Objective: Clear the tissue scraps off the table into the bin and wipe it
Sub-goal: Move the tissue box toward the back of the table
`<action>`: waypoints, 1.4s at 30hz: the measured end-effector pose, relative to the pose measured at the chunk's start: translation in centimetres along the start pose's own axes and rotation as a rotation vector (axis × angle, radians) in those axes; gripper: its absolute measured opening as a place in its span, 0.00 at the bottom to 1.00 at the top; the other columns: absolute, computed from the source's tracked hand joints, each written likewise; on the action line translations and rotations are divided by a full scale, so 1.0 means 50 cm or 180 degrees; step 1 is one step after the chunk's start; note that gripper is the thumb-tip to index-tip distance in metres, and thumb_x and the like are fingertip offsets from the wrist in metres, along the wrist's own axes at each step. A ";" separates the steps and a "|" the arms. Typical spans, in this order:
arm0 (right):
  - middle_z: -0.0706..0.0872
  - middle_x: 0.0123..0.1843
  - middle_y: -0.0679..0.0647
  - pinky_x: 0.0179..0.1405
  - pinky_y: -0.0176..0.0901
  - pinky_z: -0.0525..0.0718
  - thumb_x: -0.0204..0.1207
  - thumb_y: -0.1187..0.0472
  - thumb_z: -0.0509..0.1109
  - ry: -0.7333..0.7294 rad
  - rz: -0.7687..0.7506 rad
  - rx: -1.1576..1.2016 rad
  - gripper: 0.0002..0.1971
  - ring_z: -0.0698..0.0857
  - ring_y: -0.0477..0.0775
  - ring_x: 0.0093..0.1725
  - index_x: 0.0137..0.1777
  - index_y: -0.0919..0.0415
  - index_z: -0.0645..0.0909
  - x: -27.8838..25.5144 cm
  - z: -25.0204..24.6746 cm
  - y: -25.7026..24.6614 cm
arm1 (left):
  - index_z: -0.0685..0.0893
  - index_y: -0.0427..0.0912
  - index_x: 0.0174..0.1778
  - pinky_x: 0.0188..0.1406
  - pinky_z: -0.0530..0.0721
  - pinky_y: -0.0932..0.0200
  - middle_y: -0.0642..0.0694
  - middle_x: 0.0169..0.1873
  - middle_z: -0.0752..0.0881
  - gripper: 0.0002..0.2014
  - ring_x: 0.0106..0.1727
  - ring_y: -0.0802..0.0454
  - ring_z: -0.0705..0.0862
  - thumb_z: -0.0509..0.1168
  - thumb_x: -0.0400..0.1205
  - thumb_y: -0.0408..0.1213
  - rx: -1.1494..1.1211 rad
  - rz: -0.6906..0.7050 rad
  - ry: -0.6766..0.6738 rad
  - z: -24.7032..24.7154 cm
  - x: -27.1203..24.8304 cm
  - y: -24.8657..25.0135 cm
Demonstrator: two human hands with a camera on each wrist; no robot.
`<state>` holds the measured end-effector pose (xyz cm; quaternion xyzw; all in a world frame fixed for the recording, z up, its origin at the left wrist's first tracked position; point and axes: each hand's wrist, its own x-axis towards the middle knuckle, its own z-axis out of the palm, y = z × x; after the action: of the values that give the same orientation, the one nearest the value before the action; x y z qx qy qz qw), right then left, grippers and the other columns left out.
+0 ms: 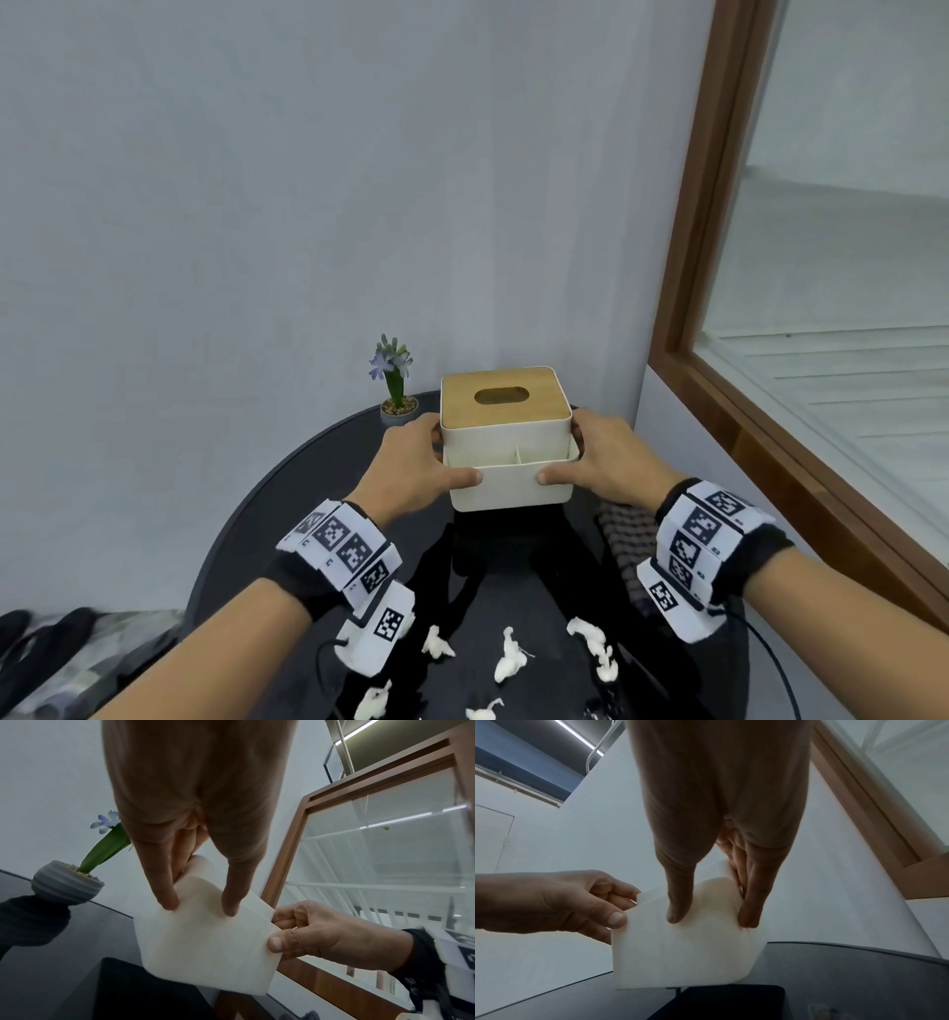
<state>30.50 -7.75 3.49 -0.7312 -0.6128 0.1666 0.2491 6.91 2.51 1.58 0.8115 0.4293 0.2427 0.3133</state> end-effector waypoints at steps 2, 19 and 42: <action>0.81 0.51 0.44 0.35 0.27 0.72 0.62 0.45 0.83 0.0002 -0.0043 0.0024 0.30 0.79 0.43 0.46 0.59 0.55 0.76 0.026 -0.006 -0.005 | 0.79 0.49 0.65 0.54 0.87 0.57 0.55 0.54 0.88 0.35 0.51 0.60 0.88 0.82 0.63 0.51 -0.0032 -0.0030 -0.0023 -0.006 0.027 -0.007; 0.81 0.51 0.46 0.37 0.27 0.73 0.63 0.50 0.83 -0.0019 0.0012 0.0192 0.30 0.79 0.46 0.48 0.62 0.57 0.77 0.189 0.044 0.024 | 0.79 0.48 0.63 0.47 0.86 0.69 0.60 0.52 0.86 0.29 0.51 0.64 0.87 0.81 0.67 0.40 -0.0328 0.0016 0.0096 0.006 0.159 -0.083; 0.85 0.60 0.52 0.50 0.37 0.79 0.65 0.53 0.82 0.0003 0.0114 0.0418 0.31 0.83 0.50 0.52 0.66 0.57 0.75 0.235 0.069 0.049 | 0.78 0.43 0.68 0.45 0.82 0.71 0.52 0.56 0.86 0.33 0.51 0.63 0.86 0.82 0.68 0.38 -0.0394 -0.0091 0.0156 0.010 0.203 -0.099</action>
<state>32.89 4.00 -0.04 -0.7242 -0.5872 0.2104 0.2939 9.77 13.13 -1.02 0.7782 0.4326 0.2840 0.3557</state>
